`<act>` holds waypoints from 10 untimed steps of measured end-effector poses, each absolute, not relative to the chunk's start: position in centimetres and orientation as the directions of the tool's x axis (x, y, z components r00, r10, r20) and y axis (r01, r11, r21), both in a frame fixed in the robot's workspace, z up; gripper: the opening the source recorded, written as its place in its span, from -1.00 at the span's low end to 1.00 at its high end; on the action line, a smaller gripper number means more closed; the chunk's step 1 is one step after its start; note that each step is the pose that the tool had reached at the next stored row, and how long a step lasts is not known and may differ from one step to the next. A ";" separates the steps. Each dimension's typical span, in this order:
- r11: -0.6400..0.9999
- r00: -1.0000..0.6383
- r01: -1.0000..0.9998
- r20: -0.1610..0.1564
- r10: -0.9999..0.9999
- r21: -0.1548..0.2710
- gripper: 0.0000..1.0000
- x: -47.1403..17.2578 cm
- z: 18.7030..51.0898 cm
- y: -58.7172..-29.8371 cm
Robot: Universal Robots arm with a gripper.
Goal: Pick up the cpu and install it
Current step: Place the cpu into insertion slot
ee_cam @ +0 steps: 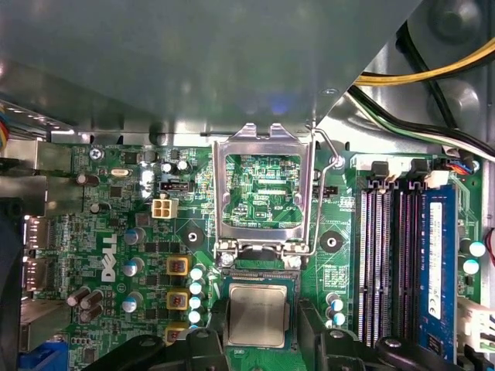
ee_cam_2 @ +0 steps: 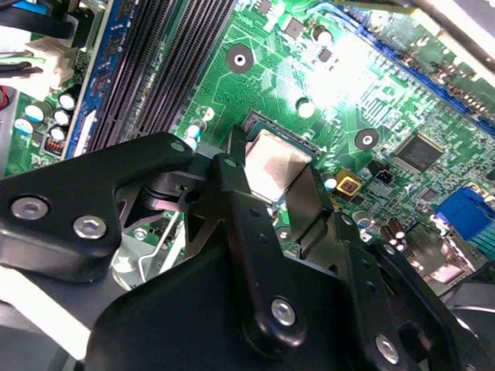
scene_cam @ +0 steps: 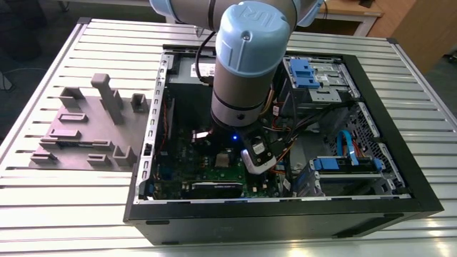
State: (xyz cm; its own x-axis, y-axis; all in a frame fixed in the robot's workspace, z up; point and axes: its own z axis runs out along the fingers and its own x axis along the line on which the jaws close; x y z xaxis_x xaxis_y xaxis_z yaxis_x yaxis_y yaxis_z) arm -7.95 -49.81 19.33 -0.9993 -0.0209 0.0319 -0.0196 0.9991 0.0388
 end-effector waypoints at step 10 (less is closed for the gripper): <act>0.999 -0.999 -0.020 0.032 -0.021 0.046 0.11 -8.0 19.4 -49.9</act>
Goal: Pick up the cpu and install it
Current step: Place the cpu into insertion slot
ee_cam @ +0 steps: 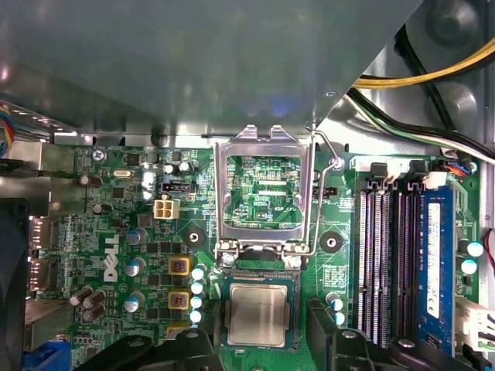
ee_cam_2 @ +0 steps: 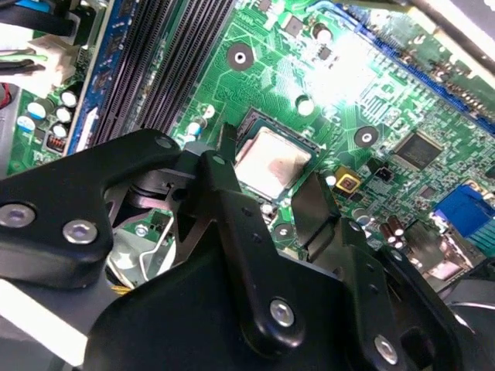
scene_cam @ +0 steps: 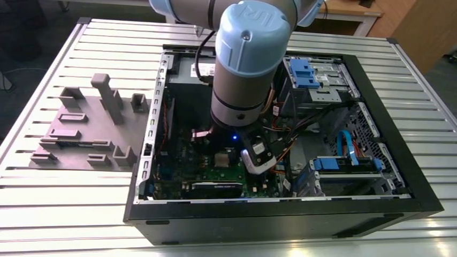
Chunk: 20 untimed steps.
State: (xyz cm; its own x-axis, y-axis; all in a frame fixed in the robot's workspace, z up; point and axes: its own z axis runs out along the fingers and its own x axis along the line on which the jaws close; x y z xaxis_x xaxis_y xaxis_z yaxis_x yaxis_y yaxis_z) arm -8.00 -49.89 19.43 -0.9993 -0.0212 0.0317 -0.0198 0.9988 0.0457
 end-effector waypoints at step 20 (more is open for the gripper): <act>0.998 -0.999 -0.020 0.031 -0.022 0.058 0.00 -8.2 19.2 -49.9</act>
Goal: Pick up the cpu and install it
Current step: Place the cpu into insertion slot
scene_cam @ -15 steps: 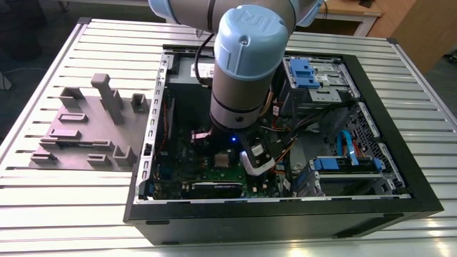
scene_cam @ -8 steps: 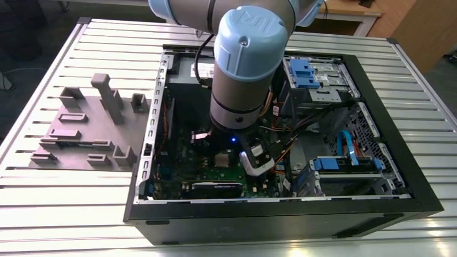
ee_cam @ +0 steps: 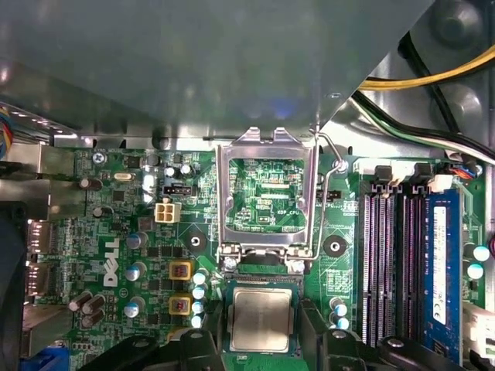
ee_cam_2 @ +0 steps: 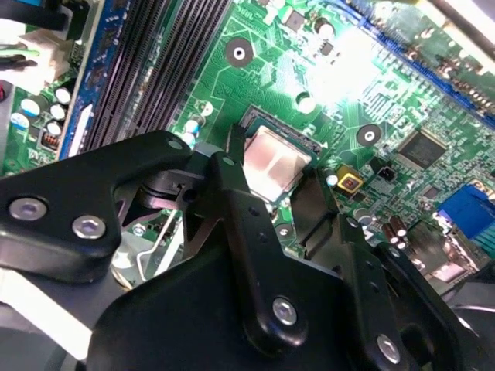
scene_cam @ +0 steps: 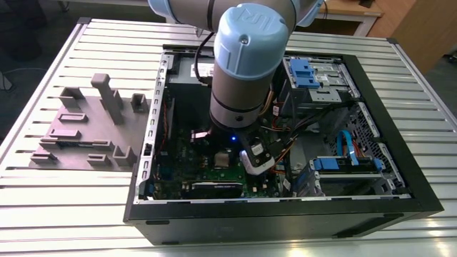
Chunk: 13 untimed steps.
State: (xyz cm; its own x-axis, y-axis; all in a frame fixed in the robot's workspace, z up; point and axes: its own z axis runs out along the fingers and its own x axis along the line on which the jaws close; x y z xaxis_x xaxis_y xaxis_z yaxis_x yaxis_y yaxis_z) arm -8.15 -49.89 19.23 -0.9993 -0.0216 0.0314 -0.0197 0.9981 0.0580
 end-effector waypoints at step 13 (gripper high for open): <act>0.998 -0.999 -0.020 0.031 -0.022 0.061 0.00 -8.3 19.1 -50.2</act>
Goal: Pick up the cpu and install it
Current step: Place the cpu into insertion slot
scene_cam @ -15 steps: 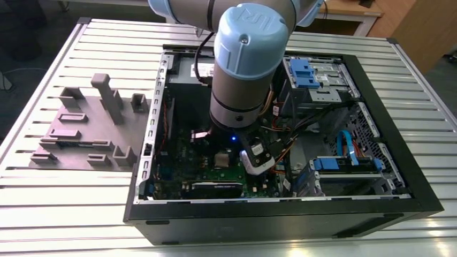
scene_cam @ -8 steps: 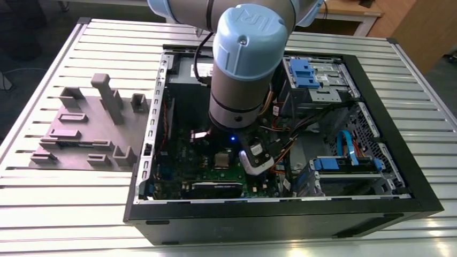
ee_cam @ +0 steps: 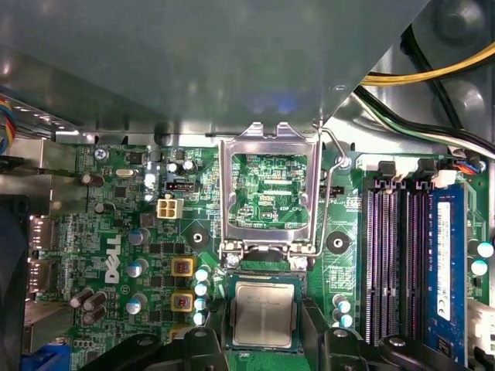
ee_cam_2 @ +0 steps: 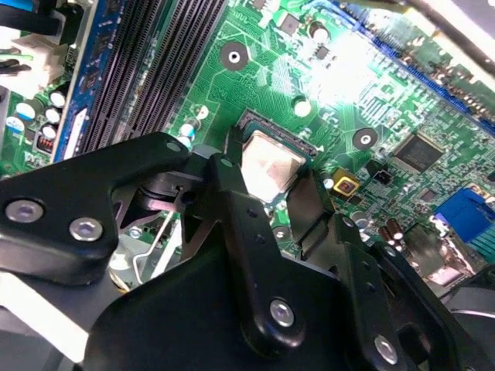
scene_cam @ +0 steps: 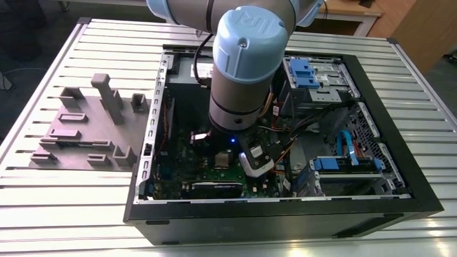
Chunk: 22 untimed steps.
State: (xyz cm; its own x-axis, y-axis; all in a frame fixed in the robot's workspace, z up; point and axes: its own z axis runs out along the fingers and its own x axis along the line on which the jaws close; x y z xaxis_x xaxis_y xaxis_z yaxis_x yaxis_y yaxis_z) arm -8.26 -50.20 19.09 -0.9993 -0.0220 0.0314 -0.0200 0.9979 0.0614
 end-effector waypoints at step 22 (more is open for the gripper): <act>0.997 -0.998 -0.049 0.032 -0.051 0.061 -0.14 -8.2 19.1 -50.4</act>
